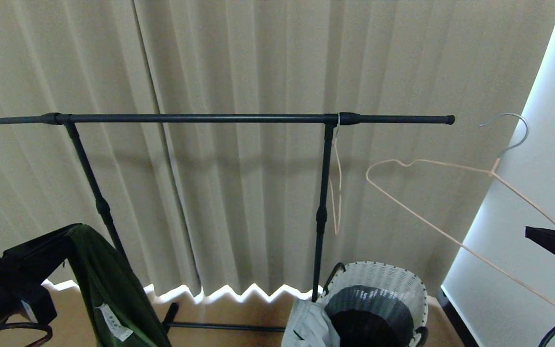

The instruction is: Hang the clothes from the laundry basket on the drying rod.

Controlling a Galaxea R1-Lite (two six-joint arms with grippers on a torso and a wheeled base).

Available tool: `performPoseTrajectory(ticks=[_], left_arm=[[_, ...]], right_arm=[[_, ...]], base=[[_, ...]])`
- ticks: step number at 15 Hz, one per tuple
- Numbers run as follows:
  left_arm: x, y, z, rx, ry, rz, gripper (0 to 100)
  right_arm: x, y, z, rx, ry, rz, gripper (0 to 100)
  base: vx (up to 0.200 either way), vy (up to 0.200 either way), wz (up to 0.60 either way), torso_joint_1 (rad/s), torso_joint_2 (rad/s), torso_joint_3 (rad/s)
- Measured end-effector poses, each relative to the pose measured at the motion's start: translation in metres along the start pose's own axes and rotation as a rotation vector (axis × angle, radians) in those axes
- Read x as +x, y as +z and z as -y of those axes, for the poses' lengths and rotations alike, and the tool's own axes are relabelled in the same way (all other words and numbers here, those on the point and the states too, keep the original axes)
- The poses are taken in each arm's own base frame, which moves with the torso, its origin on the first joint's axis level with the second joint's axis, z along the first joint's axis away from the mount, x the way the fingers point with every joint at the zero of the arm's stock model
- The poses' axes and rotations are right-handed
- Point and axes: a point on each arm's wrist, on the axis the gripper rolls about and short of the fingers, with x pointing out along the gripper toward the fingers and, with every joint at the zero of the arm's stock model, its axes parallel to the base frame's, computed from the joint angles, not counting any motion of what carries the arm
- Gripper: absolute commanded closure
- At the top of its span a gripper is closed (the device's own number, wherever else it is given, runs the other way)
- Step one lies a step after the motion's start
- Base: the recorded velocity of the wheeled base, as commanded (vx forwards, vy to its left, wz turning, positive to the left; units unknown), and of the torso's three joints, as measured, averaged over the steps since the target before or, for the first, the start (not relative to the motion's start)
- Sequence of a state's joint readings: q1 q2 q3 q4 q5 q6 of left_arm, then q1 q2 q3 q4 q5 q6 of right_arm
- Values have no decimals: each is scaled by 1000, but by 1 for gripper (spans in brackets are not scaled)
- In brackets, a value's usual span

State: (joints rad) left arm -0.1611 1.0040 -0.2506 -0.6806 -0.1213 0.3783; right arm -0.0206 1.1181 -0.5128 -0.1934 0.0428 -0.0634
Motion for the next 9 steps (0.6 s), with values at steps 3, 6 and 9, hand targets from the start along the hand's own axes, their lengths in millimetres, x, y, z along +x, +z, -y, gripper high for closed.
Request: performPoseTrajectory(ticks=[3,6,9], left_arm=[[0,0,0,1,2,1,100],[0,0,0,0,2,-1,100],[0,-1,0,2,1,-2,100]], right_arm=[[-4,2,-9,27,54,29,100],[-13,2,-18,14,117,55,100],[-18,2,-21,7,136,66,100]], base=[[0,200,0,4,1,5],[0,200,0,4,2,1],[0,200,0,4,1,1]])
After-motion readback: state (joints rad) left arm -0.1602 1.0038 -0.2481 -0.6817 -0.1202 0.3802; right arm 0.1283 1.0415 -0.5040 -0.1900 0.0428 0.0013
